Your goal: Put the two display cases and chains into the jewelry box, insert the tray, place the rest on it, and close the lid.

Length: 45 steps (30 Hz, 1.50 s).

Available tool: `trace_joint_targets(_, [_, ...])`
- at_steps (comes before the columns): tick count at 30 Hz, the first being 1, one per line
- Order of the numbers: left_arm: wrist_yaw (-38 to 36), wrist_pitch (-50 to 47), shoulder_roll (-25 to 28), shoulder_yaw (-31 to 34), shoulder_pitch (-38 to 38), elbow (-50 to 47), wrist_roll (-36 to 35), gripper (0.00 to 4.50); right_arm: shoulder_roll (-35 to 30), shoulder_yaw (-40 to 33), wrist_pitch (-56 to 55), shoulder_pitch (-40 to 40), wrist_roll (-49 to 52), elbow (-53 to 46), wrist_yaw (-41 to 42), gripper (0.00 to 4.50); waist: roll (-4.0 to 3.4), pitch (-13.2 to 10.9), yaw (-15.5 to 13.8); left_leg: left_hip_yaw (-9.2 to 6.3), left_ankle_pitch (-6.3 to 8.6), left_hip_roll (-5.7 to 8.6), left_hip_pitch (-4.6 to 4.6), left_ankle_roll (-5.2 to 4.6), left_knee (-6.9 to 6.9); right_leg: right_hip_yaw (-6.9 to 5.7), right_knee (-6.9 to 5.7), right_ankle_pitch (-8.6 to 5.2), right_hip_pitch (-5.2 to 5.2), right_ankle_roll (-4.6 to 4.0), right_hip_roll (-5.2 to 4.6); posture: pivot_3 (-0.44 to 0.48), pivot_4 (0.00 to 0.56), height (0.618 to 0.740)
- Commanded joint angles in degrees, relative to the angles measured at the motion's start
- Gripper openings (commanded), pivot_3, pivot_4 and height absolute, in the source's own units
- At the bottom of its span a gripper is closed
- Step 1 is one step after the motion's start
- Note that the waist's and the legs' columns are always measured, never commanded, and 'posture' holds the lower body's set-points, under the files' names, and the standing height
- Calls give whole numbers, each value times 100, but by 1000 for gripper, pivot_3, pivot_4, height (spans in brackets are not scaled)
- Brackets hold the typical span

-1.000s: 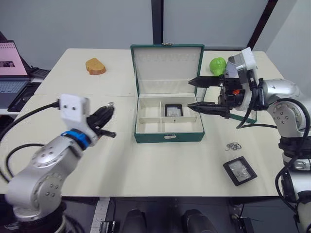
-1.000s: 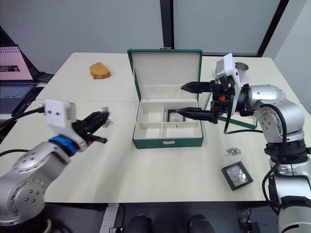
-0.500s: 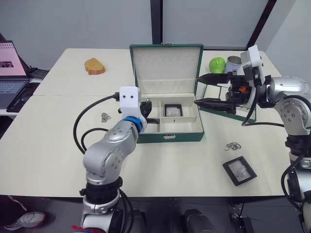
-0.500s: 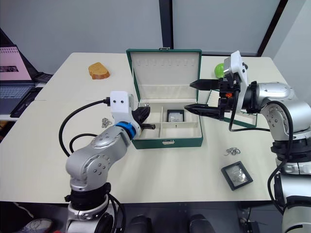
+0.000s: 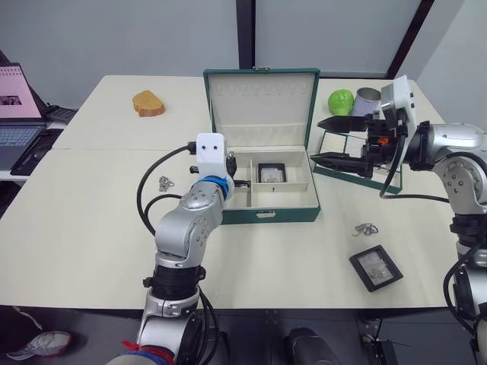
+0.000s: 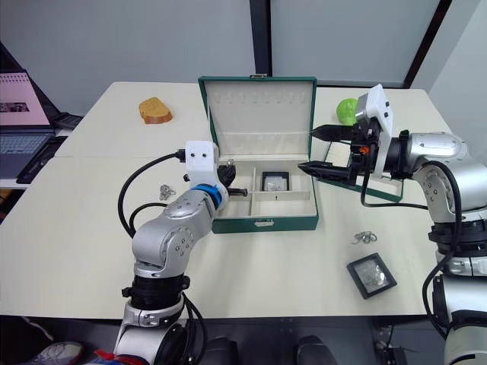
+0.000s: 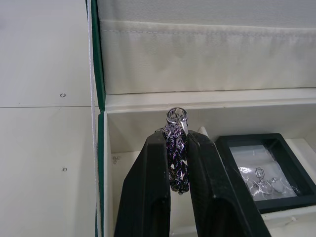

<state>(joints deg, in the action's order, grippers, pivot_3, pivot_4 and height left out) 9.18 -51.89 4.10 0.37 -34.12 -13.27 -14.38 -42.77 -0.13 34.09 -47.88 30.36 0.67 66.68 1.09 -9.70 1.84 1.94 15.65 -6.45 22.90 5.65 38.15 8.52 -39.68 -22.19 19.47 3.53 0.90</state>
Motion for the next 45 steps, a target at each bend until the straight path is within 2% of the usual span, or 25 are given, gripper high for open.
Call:
trace_joint_targets(1, [-108,148,-68,-17,-104,-50,93,217,-82,-218,-57,-40,48,-149,-26,4500,0,0,-1,0,0,0,0,0,0,1,0,0,0,0,0,0,150,740])
trace_joint_targets(11, [-238,202,-176,28,-96,25,198,217,-47,-222,-60,-28,64,-167,-52,4500,0,0,-1,1,0,0,1,0,-3,0,4,0,0,0,0,0,150,740])
trace_joint_targets(13, [-255,208,-203,35,-99,26,217,928,-44,-223,-56,-21,67,-174,-60,4500,0,0,-1,1,0,0,2,0,-3,0,5,0,0,0,-1,0,150,740])
trace_joint_targets(19, [-313,206,-258,3,-100,28,262,2560,-40,-233,-30,-10,85,-204,-80,4500,0,0,-1,1,0,0,2,0,-4,-1,6,0,0,0,-1,0,150,740])
trace_joint_targets(25, [-417,200,-298,-3,-105,22,224,4400,-48,-254,-5,11,108,-248,-98,4500,0,0,-1,2,0,0,1,0,-4,0,6,0,0,0,-1,0,150,740])
trace_joint_targets(36, [-1126,123,-286,-79,-58,-199,-98,4479,-86,-318,-10,72,101,-229,-96,4500,0,0,-1,2,0,0,2,0,-5,-1,9,0,-1,0,-1,0,150,740])
trace_joint_targets(40, [-1528,-97,-140,138,-42,-536,-503,4479,-172,-456,72,196,198,-278,-78,4500,0,-1,1,2,0,0,2,0,-8,-1,11,0,-1,0,0,0,150,740])
trace_joint_targets(42, [-1861,-223,123,308,11,-789,-786,4479,-275,-549,143,358,266,-369,-34,4500,0,-1,-1,2,0,0,3,0,-9,-2,13,0,-1,0,-1,0,150,740])
trace_joint_targets(45, [-2651,-328,834,695,188,-1333,-1402,4479,-513,-748,252,731,371,-500,49,4500,0,-1,9,2,0,-3,4,0,-12,-3,18,0,-2,0,0,0,150,740])
